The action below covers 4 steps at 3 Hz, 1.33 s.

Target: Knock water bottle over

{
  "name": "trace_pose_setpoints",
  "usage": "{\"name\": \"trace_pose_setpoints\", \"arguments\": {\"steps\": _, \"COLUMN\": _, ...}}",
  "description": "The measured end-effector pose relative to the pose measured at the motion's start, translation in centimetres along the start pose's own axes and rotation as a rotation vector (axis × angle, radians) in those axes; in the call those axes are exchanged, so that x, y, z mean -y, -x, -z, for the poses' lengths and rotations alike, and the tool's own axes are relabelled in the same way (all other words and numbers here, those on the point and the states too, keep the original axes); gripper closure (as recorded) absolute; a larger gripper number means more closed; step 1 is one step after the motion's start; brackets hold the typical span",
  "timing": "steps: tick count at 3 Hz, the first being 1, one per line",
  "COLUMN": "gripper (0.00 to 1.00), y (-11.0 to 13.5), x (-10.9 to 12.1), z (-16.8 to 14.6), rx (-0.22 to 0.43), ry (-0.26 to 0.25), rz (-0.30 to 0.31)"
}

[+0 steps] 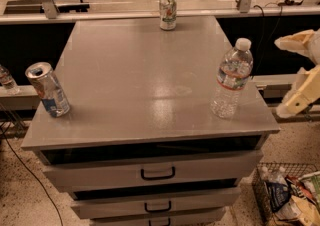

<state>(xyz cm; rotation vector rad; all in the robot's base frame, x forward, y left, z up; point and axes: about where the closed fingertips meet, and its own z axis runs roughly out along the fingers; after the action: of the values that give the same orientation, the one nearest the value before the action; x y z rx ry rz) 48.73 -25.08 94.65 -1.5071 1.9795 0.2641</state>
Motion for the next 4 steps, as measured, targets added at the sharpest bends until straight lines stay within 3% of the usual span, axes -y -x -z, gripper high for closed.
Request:
{"name": "trace_pose_setpoints", "arguments": {"steps": 1, "gripper": 0.00, "y": 0.8, "x": -0.7, "z": -3.3, "rx": 0.181, "ry": 0.088, "rz": -0.025}}
{"name": "trace_pose_setpoints", "arguments": {"steps": 2, "gripper": 0.00, "y": 1.4, "x": -1.2, "z": -6.2, "rx": 0.322, "ry": 0.155, "rz": -0.041}}
{"name": "trace_pose_setpoints", "arguments": {"steps": 3, "gripper": 0.17, "y": 2.8, "x": -0.5, "z": -8.7, "rx": 0.432, "ry": 0.172, "rz": -0.026}}
{"name": "trace_pose_setpoints", "arguments": {"steps": 4, "gripper": 0.40, "y": 4.7, "x": 1.2, "z": -9.9, "rx": 0.498, "ry": 0.150, "rz": -0.011}}
